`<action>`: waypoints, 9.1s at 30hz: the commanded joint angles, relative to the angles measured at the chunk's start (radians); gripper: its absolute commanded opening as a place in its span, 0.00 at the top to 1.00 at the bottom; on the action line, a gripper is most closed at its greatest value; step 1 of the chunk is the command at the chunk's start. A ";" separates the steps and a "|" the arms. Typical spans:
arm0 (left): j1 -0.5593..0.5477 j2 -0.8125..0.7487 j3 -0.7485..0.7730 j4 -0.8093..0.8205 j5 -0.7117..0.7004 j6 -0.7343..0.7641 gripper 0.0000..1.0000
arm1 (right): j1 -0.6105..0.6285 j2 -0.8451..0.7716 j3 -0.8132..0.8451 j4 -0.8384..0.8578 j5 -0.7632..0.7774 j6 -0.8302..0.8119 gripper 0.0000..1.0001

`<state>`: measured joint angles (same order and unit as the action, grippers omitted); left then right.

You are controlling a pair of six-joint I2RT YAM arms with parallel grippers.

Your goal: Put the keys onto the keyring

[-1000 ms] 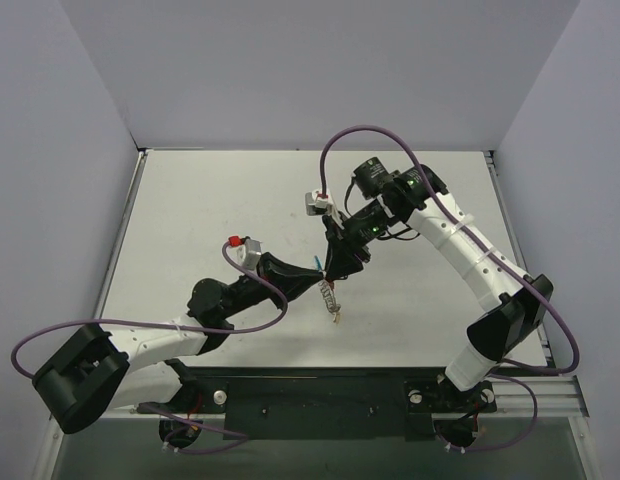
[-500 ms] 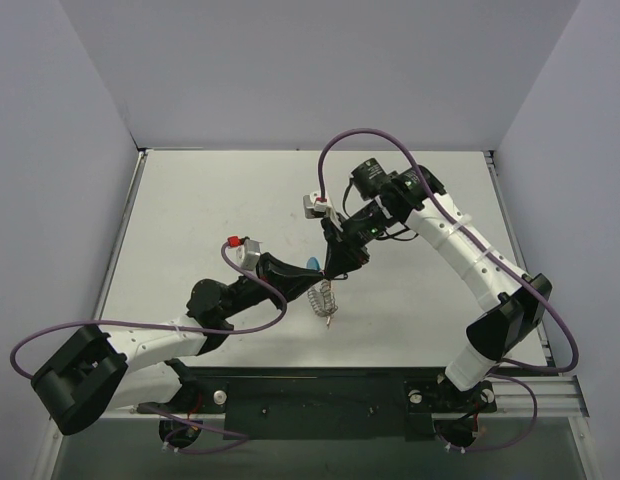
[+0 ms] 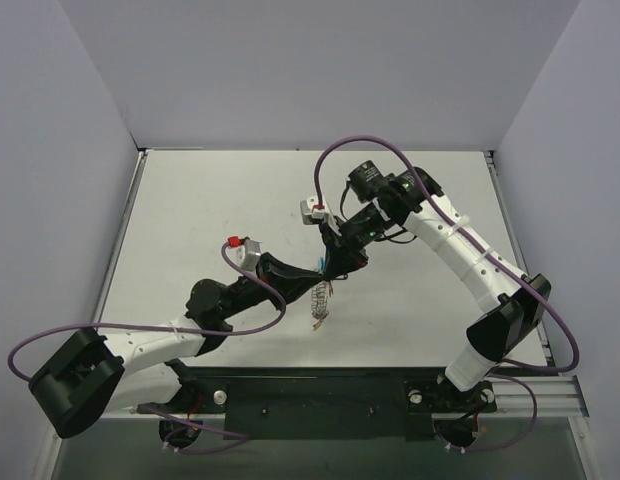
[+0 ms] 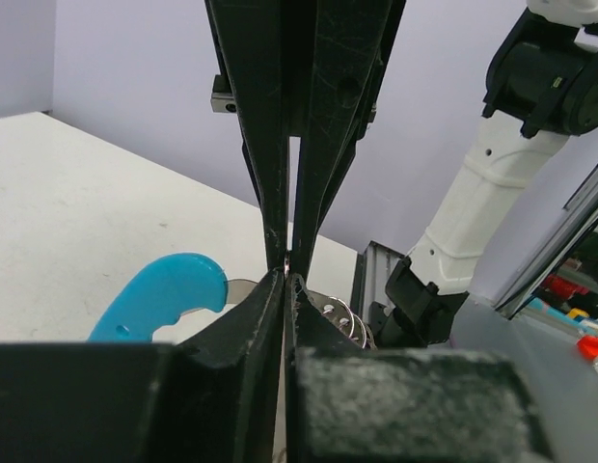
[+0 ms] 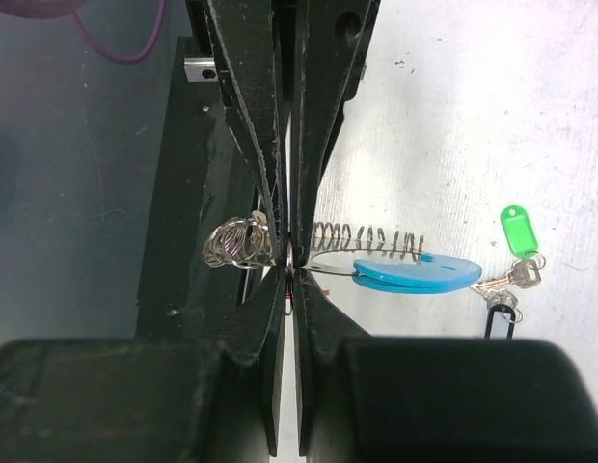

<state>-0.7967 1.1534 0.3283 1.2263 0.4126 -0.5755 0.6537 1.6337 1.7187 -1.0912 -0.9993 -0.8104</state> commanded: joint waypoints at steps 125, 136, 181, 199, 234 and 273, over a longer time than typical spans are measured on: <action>0.019 -0.167 0.021 0.188 -0.149 0.040 1.00 | -0.043 -0.025 0.076 0.209 -0.081 0.404 0.66; 0.019 -0.164 0.021 0.182 -0.149 0.039 1.00 | -0.028 -0.029 0.056 0.191 -0.102 0.367 0.73; 0.021 -0.144 0.018 0.254 -0.167 -0.024 1.00 | 0.026 -0.034 0.007 0.116 -0.048 0.237 1.00; 0.039 -0.107 0.003 0.417 -0.110 -0.093 1.00 | -0.011 -0.023 -0.039 0.237 -0.162 0.404 1.00; 0.050 -0.023 0.241 0.414 0.028 -0.122 1.00 | -0.092 0.011 0.094 0.269 -0.345 0.502 1.00; 0.179 -0.107 0.133 0.265 0.180 -0.077 1.00 | -0.135 -0.121 -0.050 0.263 -0.323 0.468 1.00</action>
<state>-0.6308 1.0794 0.4622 1.2907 0.6006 -0.6704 0.5243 1.5578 1.6863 -0.8291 -1.3083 -0.3157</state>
